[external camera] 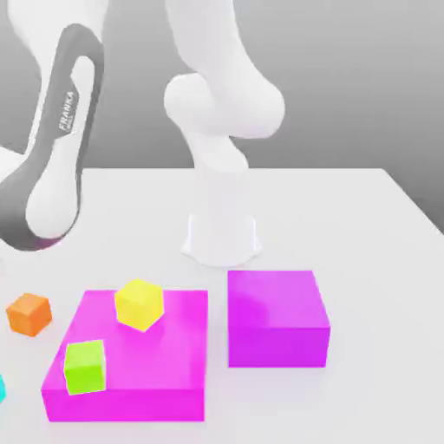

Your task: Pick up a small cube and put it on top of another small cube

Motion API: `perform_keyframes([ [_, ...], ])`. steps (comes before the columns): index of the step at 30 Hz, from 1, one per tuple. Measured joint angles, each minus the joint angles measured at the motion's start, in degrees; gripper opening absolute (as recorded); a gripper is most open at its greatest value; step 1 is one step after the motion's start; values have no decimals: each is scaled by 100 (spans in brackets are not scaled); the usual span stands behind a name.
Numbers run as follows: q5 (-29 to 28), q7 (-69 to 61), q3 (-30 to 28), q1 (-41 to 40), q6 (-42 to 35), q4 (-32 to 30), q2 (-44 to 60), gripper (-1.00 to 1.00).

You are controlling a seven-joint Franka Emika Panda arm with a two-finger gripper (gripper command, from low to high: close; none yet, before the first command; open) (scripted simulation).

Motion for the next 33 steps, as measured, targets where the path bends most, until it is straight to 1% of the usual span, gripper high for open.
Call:
perform_keyframes([
  [1, 34, -11, 26, -28, 154, 46, 210, 0],
  [2, 56, -22, 52, -51, 301, 90, 407, -100],
  [8, 69, -28, 64, -62, 385, 112, 505, -100],
  [10, 53, -12, 42, -48, 237, 68, 315, -100],
  [13, -12, 28, -55, 40, -190, -70, -247, -100],
  [19, -676, -122, -62, 369, -564, -917, -1421, -100],
  [23, -975, -361, 50, 525, -776, -1528, -2224, -100],
  [28, -1060, -859, 132, 785, -1026, -2299, -3248, -100],
  [33, -896, -1534, 170, 1049, -1256, -3077, -4287, -100],
])
